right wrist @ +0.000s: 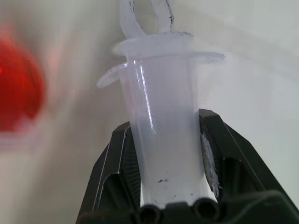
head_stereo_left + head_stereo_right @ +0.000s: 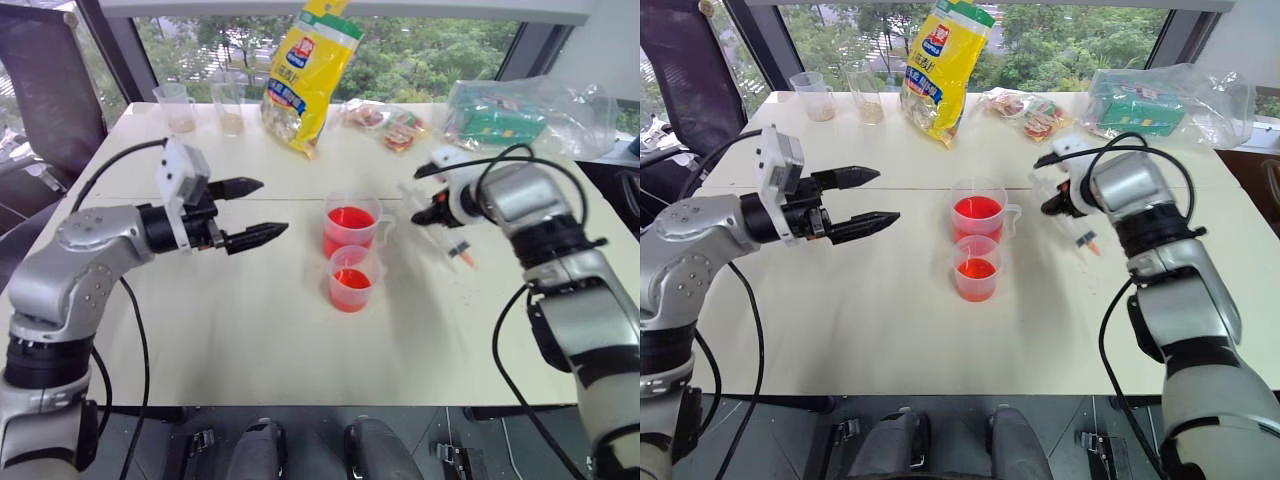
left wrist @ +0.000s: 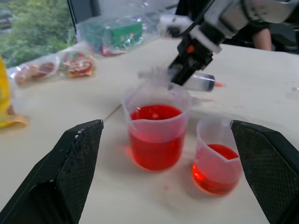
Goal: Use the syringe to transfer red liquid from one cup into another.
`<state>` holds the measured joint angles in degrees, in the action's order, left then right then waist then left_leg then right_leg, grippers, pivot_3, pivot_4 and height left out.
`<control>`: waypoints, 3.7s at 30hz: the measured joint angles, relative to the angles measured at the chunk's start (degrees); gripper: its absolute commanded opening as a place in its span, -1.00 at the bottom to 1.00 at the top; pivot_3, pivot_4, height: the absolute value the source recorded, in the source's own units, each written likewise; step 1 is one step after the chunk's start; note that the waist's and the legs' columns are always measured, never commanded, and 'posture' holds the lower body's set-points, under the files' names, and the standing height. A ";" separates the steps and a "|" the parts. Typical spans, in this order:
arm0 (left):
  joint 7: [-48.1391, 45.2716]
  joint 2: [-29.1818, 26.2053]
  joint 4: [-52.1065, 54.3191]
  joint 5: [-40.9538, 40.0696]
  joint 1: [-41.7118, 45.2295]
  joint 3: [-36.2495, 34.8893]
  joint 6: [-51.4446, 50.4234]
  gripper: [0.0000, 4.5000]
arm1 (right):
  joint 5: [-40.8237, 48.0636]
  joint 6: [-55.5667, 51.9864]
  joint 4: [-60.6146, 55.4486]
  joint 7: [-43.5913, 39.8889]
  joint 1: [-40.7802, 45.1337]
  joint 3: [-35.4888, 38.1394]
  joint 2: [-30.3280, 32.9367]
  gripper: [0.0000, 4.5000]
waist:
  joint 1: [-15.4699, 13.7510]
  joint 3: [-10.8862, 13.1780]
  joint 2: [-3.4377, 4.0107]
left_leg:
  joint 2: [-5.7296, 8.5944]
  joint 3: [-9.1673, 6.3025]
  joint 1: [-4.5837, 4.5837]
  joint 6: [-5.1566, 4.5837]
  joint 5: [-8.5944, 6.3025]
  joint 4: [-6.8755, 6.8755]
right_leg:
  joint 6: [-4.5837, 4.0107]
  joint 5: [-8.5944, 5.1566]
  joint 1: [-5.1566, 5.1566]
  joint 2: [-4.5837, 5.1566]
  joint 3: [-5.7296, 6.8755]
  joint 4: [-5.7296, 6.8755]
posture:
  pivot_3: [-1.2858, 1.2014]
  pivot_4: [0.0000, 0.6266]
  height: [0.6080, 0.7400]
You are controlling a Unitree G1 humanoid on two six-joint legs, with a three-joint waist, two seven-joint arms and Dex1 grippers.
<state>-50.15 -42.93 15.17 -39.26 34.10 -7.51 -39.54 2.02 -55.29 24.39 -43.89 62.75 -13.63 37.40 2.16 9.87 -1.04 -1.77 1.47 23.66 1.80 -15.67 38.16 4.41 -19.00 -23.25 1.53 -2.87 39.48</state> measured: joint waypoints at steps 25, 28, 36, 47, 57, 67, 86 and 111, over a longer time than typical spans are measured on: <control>-5.20 7.96 -18.02 1.70 20.70 4.97 -0.21 1.00 | 14.05 39.31 -25.07 12.92 -26.11 15.91 -29.11 -0.40 | 0.51 -0.01 -0.02 | -0.03 0.01 -0.13 0.12 0.07 0.02 | 0.00 0.00 -0.01 -0.08 -0.02 0.24 | 0.03 -0.52 1.00; -5.68 9.47 -19.09 2.38 21.41 6.44 -0.23 1.00 | 12.21 43.83 -20.78 13.36 -27.01 14.33 -29.62 -0.40 | 0.40 -0.01 -0.02 | -0.01 0.01 -0.13 0.17 0.10 0.05 | 0.00 0.00 -0.01 -0.07 -0.03 0.29 | 0.03 -0.52 1.00; -7.57 13.01 -21.47 3.30 23.67 9.06 -0.67 1.00 | 11.02 47.88 -17.61 14.12 -27.10 12.77 -29.72 -0.40 | 0.36 -0.01 -0.02 | -0.01 0.00 -0.14 0.20 0.12 0.06 | 0.00 0.00 0.00 -0.07 -0.03 0.33 | 0.03 -0.52 1.00; -9.03 15.70 -26.60 5.15 26.03 9.61 -1.21 1.00 | 10.68 48.04 -17.63 14.19 -27.17 12.05 -29.46 -0.40 | 0.36 -0.01 -0.02 | -0.01 0.00 -0.16 0.22 0.13 0.06 | 0.00 0.00 -0.03 -0.08 -0.04 0.40 | 0.03 -0.52 1.00; -8.94 19.93 -34.31 7.87 28.12 9.97 0.50 -0.52 | 10.64 47.66 -18.64 13.64 -27.89 11.68 -28.89 -0.40 | 0.40 -0.01 -0.02 | -0.02 -0.01 -0.16 0.23 0.14 0.06 | 0.00 0.00 -0.04 -0.10 -0.04 0.42 | 0.03 -0.52 1.00; -8.97 21.52 -36.54 10.07 29.39 8.94 1.79 -0.99 | 11.32 45.99 -20.20 13.15 -28.23 11.82 -28.71 -0.40 | 0.39 -0.01 -0.02 | -0.01 0.00 -0.16 0.23 0.14 0.06 | 0.00 0.00 -0.04 -0.08 -0.04 0.42 | 0.03 -0.52 1.00; -9.70 20.95 -37.63 11.19 32.30 8.94 1.28 -0.99 | 13.54 45.58 -20.21 11.97 -28.39 12.21 -28.70 -0.40 | 0.36 -0.01 -0.02 | -0.01 0.00 -0.16 0.23 0.14 0.06 | 0.00 0.00 -0.04 -0.08 -0.04 0.42 | 0.03 -0.52 1.00; -10.29 19.58 -34.00 10.96 32.94 8.22 1.67 0.06 | 15.86 39.80 -24.26 12.03 -26.99 12.36 -27.16 -0.40 | 0.38 -0.01 -0.02 | -0.02 0.00 -0.16 0.23 0.14 0.06 | 0.00 0.00 -0.05 -0.08 -0.05 0.44 | 0.03 -0.52 1.00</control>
<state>-60.44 -23.34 -18.82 -28.30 67.04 0.71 -37.87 17.88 -15.49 0.13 -31.86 35.76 -1.27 10.23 2.54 9.86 -1.06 -1.79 1.48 23.50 2.03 -15.53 38.22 4.41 -19.00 -23.29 1.45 -2.92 39.92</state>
